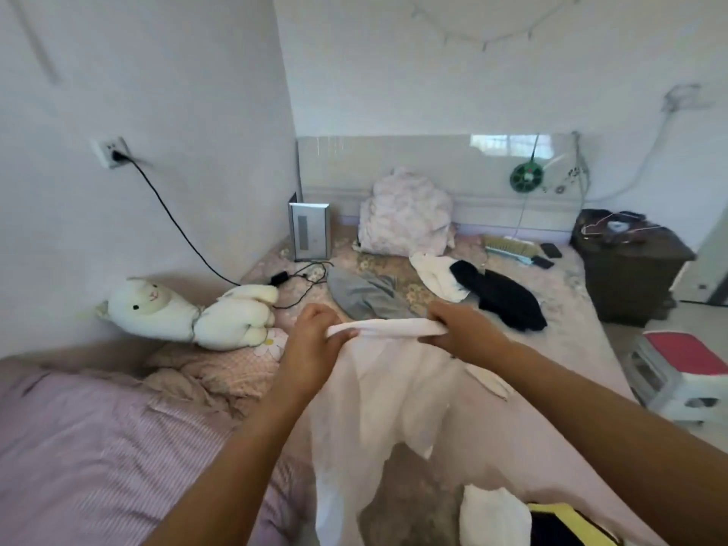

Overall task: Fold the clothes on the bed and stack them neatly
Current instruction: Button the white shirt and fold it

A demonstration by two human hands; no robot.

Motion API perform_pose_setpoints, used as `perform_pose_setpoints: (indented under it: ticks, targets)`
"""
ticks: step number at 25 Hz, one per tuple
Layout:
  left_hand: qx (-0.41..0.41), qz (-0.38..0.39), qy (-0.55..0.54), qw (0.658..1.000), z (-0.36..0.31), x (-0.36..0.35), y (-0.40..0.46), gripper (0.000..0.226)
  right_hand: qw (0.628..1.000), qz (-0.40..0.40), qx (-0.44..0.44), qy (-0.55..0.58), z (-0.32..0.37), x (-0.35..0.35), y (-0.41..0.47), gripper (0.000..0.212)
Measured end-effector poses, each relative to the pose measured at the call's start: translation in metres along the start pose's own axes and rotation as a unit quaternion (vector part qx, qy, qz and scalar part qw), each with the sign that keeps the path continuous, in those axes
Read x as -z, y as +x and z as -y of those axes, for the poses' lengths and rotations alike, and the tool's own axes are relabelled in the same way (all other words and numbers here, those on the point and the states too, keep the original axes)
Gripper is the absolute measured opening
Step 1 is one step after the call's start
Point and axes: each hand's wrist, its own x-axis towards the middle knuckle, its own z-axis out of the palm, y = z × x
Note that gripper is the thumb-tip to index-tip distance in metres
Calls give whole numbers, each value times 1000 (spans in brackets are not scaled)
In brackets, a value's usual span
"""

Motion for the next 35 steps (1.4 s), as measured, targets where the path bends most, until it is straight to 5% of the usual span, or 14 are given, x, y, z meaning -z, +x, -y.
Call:
perform_pose_setpoints:
  ticks: [4,8,14,17,19,22,26,31,35]
  targets:
    - [-2,-16,-79,997,-84,21,47,20,989,-96,-25,111,18,77,-17,34]
    - [-82,-43,-64,994,-165,50,81,16,947,-88,-30,309,28,135,-43,31]
    - [-190,-65,-60,978,-237,75,103,11,913,-109,8,392,42,171,-55,16]
    - [-229,20,13,973,-249,84,112,11,896,-238,38,374,44,183,-58,21]
    - [-215,93,63,970,-253,85,115,18,892,-250,51,372,45,190,-60,28]
    - [-197,25,7,980,-260,79,116,14,931,-245,48,267,51,202,-61,40]
    - [-224,-46,-64,972,-274,75,115,13,955,-171,27,239,49,210,-70,28]
    - [-230,-61,-88,967,-278,82,122,12,977,-99,-77,172,23,209,-83,37]
    - [-226,-68,-75,969,-270,81,124,14,986,-79,-149,3,13,226,-91,45]
